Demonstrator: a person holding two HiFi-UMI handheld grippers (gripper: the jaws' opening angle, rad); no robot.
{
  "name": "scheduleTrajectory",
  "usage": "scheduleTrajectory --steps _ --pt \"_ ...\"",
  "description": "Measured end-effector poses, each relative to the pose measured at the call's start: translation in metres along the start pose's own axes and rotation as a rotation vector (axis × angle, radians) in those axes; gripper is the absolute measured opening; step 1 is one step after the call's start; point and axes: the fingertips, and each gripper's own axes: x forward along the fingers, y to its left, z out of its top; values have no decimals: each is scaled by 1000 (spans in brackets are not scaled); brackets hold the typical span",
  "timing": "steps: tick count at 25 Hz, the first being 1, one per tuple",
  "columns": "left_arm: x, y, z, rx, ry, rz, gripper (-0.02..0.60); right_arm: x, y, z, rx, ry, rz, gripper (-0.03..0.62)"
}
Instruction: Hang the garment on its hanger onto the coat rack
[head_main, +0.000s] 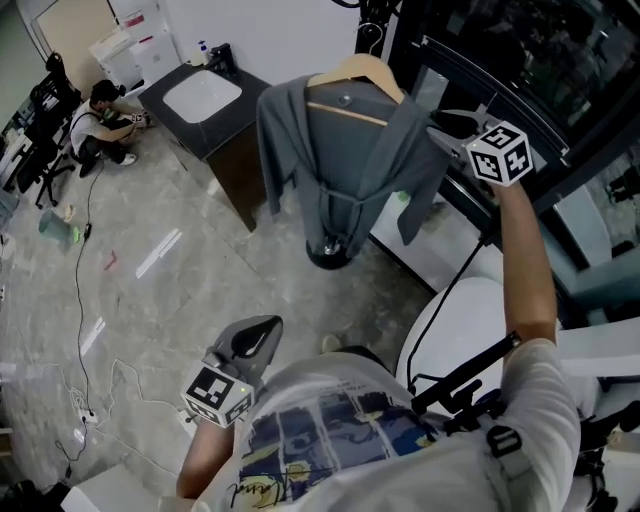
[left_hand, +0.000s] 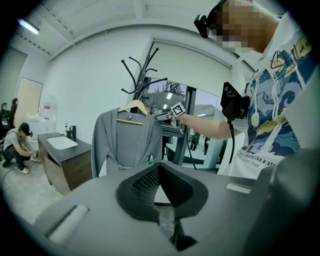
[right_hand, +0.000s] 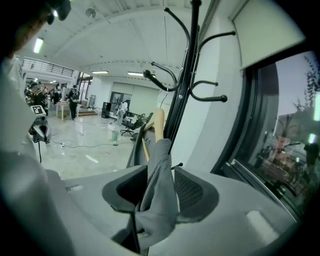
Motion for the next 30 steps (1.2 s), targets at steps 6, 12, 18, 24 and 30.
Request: scheduleTrajectory --steps 6,12,18,24,30 --pt "-32 -18 -11 38 -3 -44 2 -57 30 -11 52 -49 -156 149" --pt "-60 -31 -12 47 0 -57 2 -91 104 -43 86 -23 -197 2" --pt "-89 -45 -24 55 -4 -83 2 -116 204 -68 114 7 -174 2" --pt "-107 -64 -42 46 16 -119 2 -130 296 -81 210 7 -80 2" --pt "-121 -85 -53 44 35 -163 2 -144 373 -91 294 -5 -23 2"
